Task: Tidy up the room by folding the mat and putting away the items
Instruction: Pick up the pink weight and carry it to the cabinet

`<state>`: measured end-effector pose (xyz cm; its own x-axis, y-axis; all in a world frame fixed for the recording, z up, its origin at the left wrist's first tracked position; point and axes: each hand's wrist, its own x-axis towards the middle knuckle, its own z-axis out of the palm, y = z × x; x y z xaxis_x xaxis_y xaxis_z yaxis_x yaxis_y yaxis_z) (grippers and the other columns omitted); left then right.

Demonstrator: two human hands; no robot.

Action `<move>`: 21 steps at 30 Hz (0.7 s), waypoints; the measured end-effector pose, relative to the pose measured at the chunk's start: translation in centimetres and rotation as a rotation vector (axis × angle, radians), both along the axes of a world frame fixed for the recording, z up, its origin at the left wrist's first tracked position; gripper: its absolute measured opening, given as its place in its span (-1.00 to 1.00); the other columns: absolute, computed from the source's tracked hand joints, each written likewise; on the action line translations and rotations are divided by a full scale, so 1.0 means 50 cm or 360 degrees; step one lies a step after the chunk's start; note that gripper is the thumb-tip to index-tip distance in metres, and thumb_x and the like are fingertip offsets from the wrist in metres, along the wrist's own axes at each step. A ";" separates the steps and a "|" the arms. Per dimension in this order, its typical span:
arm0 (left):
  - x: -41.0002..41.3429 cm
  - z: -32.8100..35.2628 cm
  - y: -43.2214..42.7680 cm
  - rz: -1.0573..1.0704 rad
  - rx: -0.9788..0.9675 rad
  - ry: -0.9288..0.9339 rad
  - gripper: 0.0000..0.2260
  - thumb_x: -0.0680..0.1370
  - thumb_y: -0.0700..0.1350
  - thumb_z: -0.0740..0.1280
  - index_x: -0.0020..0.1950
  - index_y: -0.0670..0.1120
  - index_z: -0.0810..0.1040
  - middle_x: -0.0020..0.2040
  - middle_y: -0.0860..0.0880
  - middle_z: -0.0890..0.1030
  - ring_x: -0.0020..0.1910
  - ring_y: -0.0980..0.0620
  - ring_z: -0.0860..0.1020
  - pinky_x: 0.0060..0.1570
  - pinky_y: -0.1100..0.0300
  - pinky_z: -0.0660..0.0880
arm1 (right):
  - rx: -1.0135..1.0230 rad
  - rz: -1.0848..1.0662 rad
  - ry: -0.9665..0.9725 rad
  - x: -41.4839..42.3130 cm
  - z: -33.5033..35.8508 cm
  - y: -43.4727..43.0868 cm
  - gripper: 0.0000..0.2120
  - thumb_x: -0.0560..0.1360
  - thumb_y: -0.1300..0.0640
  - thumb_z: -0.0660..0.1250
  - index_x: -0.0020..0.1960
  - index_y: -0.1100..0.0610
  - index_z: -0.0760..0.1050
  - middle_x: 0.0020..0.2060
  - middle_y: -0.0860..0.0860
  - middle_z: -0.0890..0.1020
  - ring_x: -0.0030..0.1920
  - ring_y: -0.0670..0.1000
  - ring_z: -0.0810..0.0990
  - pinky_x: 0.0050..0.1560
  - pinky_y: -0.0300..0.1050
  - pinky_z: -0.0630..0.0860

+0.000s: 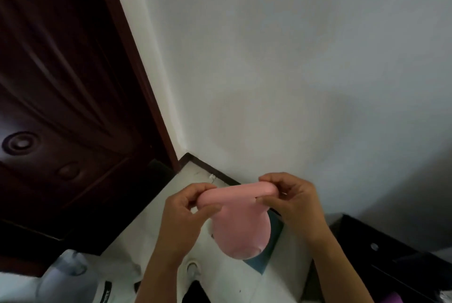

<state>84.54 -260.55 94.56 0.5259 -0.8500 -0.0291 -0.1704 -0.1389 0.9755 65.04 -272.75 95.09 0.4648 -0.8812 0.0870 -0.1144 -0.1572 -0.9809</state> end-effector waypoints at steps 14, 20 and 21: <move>0.462 -0.233 -0.349 -0.0379 0.0184 -0.0296 -0.67 0.46 -0.23 0.51 0.10 0.14 0.60 0.06 0.15 0.57 0.09 0.17 0.57 0.09 0.20 0.59 | -0.0388 0.0026 0.0774 0.416 -0.204 -0.308 -0.70 0.40 0.32 0.53 0.09 0.09 0.68 -0.07 -0.10 0.71 -0.08 -0.17 0.62 -0.03 -0.51 0.44; 0.539 -0.458 -0.444 -0.0420 0.0314 -0.0546 -0.73 0.48 -0.18 0.49 0.15 0.00 0.61 0.05 0.09 0.53 0.00 0.20 0.55 0.01 0.33 0.53 | -0.0408 0.0176 0.1013 0.513 -0.433 -0.415 -0.69 0.36 0.39 0.53 0.07 0.16 0.69 -0.05 0.05 0.73 -0.10 -0.03 0.67 0.02 -0.59 0.36; 0.549 -0.505 -0.463 -0.0438 0.0325 -0.0564 -0.74 0.49 -0.17 0.49 0.16 -0.01 0.61 0.05 0.09 0.53 -0.02 0.23 0.54 -0.01 0.37 0.49 | -0.0392 0.0192 0.1015 0.524 -0.478 -0.435 -0.68 0.35 0.37 0.55 0.07 0.17 0.68 -0.05 0.06 0.73 -0.09 -0.02 0.67 0.03 -0.55 0.38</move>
